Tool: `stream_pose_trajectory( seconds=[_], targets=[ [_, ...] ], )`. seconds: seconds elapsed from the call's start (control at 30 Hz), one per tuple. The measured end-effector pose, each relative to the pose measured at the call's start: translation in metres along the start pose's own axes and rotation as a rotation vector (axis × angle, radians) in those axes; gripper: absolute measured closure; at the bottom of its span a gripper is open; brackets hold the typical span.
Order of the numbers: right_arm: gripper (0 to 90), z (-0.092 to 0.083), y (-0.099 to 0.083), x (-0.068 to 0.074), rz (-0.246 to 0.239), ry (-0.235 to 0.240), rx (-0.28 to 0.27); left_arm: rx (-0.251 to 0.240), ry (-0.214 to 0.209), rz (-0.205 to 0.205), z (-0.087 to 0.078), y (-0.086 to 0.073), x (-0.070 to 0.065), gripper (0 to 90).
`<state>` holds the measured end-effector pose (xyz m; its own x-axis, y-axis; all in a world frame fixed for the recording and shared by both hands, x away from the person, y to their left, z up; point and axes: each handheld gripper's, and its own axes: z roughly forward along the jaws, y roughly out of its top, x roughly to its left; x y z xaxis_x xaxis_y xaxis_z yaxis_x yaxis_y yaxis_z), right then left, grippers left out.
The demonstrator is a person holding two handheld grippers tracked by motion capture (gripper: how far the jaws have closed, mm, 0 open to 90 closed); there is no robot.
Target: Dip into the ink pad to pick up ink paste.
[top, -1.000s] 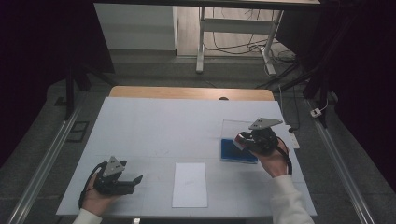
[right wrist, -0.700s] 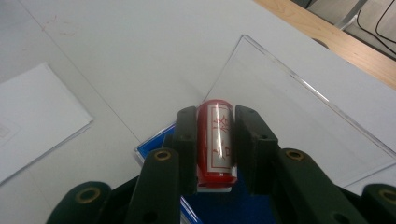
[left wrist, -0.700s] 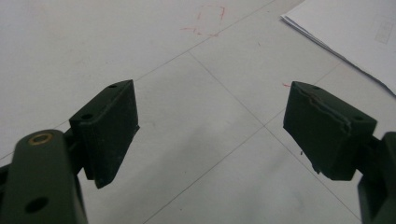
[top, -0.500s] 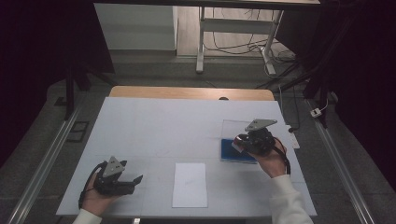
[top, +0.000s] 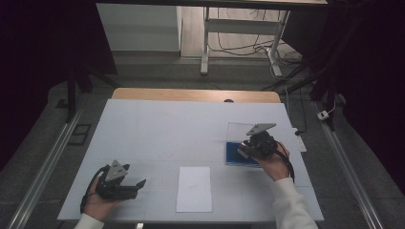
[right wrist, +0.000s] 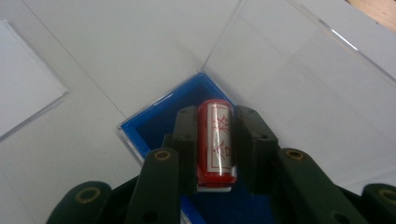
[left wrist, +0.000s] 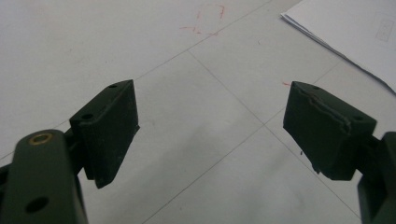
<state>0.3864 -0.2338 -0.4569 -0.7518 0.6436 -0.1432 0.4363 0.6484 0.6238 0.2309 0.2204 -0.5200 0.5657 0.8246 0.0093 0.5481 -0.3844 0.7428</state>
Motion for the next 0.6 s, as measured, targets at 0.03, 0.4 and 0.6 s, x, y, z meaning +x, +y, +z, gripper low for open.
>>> stream_pose_trajectory(
  seconds=[0.03, 0.4, 0.6],
  targets=[
    [70.1, 0.0009, -0.0004, -0.0007, -0.004, -0.004, 0.003, 0.000, -0.001, -0.001, 0.0002, -0.0001, 0.0000, 18.2],
    [70.1, 0.0061, -0.0033, -0.0036, 0.009, -0.013, 0.020, 0.004, 0.002, 0.000, 0.0003, -0.0004, -0.0001, 18.2],
    [70.2, 0.0066, -0.0033, -0.0045, 0.017, -0.006, 0.019, 0.006, 0.002, 0.002, 0.0008, -0.0005, -0.0001, 18.2]
  ],
)
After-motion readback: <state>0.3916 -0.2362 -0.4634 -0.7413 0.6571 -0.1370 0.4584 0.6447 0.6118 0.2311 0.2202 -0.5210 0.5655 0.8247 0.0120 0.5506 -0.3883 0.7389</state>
